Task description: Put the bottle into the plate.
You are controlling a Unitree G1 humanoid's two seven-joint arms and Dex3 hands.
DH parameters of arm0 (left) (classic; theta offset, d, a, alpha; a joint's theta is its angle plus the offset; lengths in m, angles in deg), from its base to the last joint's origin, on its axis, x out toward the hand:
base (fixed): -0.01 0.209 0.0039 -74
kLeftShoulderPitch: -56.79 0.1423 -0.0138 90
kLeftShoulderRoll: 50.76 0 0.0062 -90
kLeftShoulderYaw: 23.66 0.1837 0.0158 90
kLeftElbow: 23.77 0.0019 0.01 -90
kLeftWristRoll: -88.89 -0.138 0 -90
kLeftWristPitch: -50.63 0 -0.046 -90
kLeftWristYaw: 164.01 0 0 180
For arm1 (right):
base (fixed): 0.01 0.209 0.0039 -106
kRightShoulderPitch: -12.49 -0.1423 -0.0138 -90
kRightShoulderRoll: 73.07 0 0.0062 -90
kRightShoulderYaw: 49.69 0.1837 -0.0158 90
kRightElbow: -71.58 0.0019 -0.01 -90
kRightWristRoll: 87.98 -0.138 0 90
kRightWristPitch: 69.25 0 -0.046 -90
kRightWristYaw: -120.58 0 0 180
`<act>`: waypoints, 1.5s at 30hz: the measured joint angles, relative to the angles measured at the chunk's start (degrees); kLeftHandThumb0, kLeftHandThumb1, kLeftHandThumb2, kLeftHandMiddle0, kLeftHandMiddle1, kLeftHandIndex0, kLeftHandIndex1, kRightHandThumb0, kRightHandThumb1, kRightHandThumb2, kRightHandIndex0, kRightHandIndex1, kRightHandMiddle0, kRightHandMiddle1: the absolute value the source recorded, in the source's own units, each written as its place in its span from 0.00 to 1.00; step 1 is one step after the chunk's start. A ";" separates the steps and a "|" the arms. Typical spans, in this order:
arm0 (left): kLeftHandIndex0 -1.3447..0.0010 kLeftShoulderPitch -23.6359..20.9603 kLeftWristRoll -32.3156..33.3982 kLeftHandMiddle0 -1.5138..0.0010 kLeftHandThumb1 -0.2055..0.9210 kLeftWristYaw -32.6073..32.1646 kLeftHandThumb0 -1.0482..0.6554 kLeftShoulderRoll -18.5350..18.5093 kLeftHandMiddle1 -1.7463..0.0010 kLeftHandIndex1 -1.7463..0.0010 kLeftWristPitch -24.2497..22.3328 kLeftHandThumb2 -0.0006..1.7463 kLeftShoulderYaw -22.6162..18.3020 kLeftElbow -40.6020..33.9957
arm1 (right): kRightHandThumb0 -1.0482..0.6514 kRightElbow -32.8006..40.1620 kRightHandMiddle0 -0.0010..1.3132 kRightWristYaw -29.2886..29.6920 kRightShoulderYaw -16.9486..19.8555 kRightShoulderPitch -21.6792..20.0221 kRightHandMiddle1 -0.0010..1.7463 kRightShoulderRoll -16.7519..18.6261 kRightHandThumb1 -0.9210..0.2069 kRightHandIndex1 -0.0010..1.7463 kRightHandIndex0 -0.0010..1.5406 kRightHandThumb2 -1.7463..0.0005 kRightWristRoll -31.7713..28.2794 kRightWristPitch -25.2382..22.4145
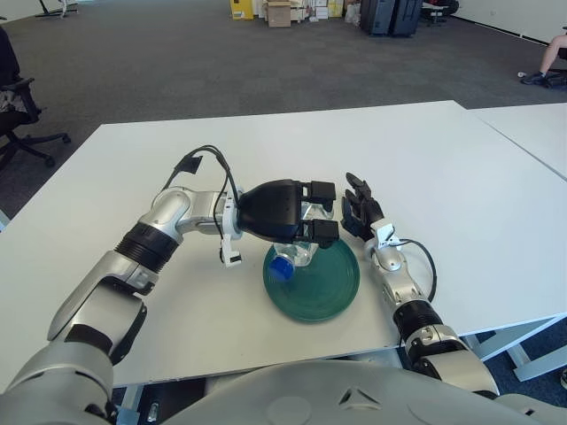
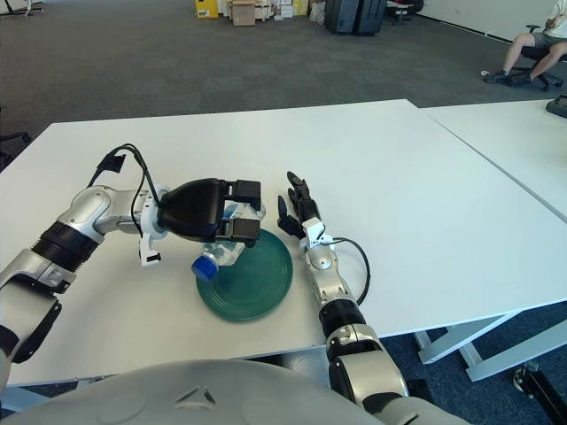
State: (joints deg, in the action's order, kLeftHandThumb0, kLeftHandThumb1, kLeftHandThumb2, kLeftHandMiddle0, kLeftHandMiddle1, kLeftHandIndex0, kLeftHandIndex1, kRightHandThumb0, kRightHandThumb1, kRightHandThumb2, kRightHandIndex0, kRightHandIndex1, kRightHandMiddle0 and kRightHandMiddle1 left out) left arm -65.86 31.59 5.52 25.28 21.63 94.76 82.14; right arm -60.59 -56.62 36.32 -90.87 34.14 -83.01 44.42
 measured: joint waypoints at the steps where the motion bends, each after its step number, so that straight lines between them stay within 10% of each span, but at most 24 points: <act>1: 0.84 0.65 -0.70 0.78 0.91 1.01 0.46 -0.05 0.30 0.19 -1.97 0.40 1.10 0.99 | 0.21 -0.70 0.00 -0.65 0.36 0.00 0.28 0.11 0.00 0.01 0.16 0.54 -0.57 0.54; 5: 0.70 6.24 -8.04 0.71 0.60 -6.22 0.58 2.16 0.06 0.04 -10.84 0.65 4.64 5.28 | 0.21 -2.45 0.00 -2.05 1.36 0.20 0.29 0.47 0.00 0.01 0.16 0.54 -1.85 2.67; 11: 0.67 7.97 -11.14 0.69 0.52 -13.50 0.61 4.80 0.01 0.00 -15.05 0.72 8.23 8.29 | 0.21 -4.35 0.00 -2.99 2.49 -0.61 0.29 0.55 0.00 0.01 0.16 0.55 -2.22 3.23; 35: 0.66 5.89 -10.92 0.69 0.50 -17.08 0.61 3.45 0.00 0.00 -17.39 0.73 12.34 9.53 | 0.21 -5.10 0.00 -3.52 3.08 -1.00 0.30 0.93 0.00 0.00 0.16 0.55 -2.16 3.90; 37: 0.64 5.61 -11.62 0.52 0.52 -16.91 0.52 3.27 0.00 0.00 -17.89 0.71 12.69 8.90 | 0.21 -5.15 0.00 -3.48 3.08 -0.99 0.29 0.87 0.00 0.00 0.16 0.54 -2.06 3.92; 38: 0.73 5.04 -11.57 0.66 0.73 -15.27 0.46 3.20 0.00 0.00 -17.82 0.53 13.00 8.47 | 0.21 -5.20 0.00 -3.46 3.09 -0.99 0.29 0.78 0.00 0.00 0.16 0.54 -1.98 3.99; 41: 0.90 2.77 -9.21 0.74 0.91 -9.08 0.30 3.23 0.45 0.25 -16.54 0.52 13.23 8.04 | 0.21 -5.02 0.00 -3.45 3.07 -1.30 0.28 0.71 0.00 0.00 0.16 0.54 -1.94 4.48; 45: 0.68 1.05 -12.09 0.56 0.45 -9.60 0.53 2.42 0.13 0.07 -18.21 0.79 14.31 6.68 | 0.21 -5.44 0.00 -3.55 3.07 -1.33 0.29 0.73 0.00 0.00 0.16 0.54 -1.95 4.34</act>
State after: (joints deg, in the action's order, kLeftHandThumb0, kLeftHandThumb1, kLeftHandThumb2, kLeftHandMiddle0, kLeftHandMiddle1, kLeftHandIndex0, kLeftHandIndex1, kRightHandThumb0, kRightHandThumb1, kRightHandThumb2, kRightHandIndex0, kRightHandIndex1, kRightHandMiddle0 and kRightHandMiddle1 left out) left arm -64.82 19.50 -4.07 27.69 3.42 109.07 88.83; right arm -66.02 -60.17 39.39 -92.20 34.86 -84.96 48.76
